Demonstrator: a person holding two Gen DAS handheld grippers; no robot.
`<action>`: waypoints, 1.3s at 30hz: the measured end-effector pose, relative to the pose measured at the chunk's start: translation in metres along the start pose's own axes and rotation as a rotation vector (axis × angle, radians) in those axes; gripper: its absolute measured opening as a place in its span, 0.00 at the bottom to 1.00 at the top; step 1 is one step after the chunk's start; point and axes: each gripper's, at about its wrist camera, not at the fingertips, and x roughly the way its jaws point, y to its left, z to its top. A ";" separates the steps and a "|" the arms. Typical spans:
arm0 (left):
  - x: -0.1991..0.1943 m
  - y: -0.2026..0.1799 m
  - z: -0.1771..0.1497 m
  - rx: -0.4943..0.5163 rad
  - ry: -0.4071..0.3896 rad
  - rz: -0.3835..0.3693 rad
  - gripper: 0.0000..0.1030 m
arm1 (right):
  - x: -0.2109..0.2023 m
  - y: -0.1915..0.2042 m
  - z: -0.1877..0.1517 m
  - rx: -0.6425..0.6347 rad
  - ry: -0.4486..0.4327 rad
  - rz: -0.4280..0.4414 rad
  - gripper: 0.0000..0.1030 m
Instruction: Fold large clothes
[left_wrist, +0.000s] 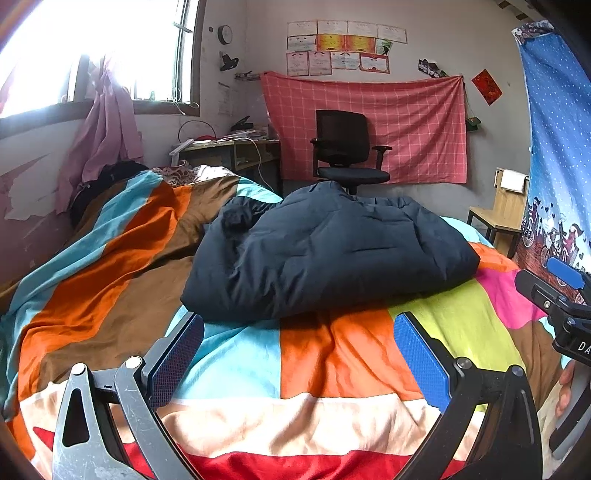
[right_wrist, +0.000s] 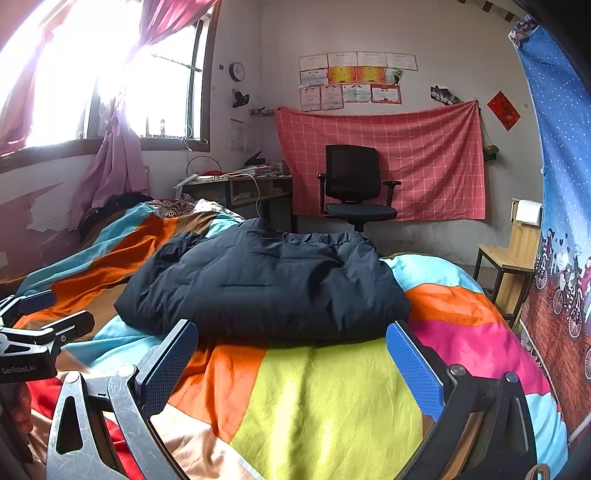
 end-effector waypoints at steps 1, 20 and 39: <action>0.000 0.000 0.000 0.001 0.001 -0.002 0.98 | 0.000 0.000 0.000 -0.001 0.000 0.000 1.00; 0.000 -0.001 -0.001 0.002 -0.002 -0.003 0.98 | -0.002 -0.001 0.000 0.005 0.000 0.005 1.00; 0.000 0.000 0.000 0.007 -0.003 -0.008 0.98 | -0.001 0.002 0.000 0.006 0.001 0.003 1.00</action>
